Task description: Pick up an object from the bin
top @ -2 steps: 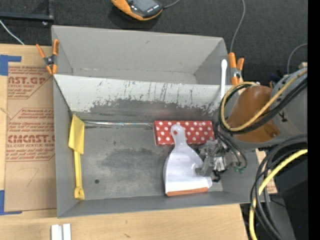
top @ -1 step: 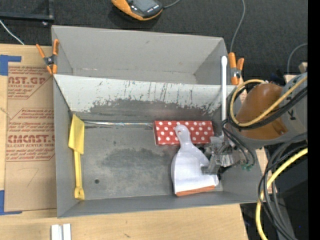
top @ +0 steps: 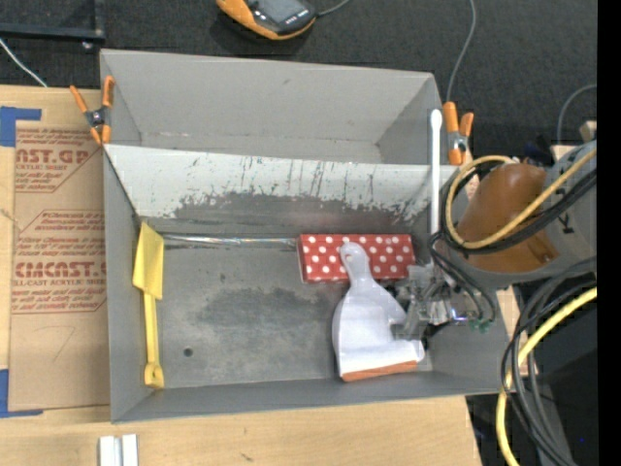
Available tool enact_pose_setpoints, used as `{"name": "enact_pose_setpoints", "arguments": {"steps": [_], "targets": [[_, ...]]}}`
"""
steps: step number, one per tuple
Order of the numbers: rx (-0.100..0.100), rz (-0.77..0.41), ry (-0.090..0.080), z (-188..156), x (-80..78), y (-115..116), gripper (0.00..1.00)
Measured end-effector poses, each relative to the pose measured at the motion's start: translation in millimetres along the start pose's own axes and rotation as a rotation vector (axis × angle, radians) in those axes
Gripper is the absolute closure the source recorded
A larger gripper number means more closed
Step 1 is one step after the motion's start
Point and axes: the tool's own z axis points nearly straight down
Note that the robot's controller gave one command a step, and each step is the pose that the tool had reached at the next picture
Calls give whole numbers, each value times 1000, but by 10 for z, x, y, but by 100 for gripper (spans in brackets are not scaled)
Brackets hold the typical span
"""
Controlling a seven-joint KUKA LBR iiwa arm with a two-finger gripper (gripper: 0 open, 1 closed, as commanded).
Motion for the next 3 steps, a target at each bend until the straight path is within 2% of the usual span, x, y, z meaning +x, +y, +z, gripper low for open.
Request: {"name": "enact_pose_setpoints", "arguments": {"steps": [1,2,3], "targets": [[-14,-12,-27,-54,158,-103,100],[-12,-22,-21,-34,128,-86,100],[-14,-237,-20,4,-322,393,100]]}}
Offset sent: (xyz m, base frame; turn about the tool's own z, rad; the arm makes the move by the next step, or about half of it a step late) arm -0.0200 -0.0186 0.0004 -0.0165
